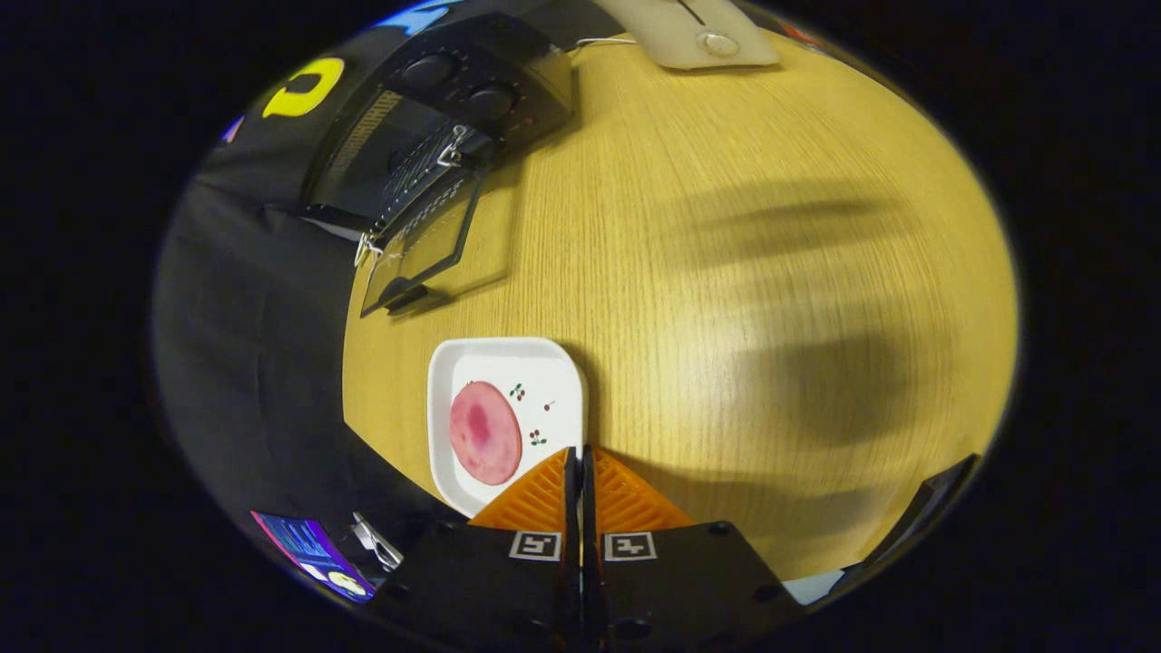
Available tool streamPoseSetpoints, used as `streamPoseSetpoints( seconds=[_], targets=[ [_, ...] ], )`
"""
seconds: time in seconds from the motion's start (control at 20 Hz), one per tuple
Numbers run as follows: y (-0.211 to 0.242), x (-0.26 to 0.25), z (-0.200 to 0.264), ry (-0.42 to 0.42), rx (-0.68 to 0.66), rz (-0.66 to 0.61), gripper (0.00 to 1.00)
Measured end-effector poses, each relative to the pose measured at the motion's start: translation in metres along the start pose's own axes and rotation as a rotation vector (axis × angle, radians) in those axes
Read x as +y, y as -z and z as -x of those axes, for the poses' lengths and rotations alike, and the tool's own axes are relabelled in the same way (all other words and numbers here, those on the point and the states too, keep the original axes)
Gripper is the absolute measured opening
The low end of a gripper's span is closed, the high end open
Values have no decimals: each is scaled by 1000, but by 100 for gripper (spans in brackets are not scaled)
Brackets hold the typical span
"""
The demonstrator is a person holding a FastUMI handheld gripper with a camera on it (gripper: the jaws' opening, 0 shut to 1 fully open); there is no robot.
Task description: Open the toaster oven, put the food inside, and close the toaster oven door.
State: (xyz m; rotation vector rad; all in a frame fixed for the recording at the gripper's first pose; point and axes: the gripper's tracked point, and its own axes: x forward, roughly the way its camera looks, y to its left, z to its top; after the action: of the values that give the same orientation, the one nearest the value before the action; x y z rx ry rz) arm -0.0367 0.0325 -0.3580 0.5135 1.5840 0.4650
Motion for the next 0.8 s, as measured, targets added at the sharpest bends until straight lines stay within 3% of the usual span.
streamPoseSetpoints(
  seconds=[0.15,0.45,0.8],
  targets=[
    [1,1,0,-47,13,8,2],
    [13,14,-6,-226,-11,-148,2],
    [17,39,1,-259,-103,-196,2]
  ],
)
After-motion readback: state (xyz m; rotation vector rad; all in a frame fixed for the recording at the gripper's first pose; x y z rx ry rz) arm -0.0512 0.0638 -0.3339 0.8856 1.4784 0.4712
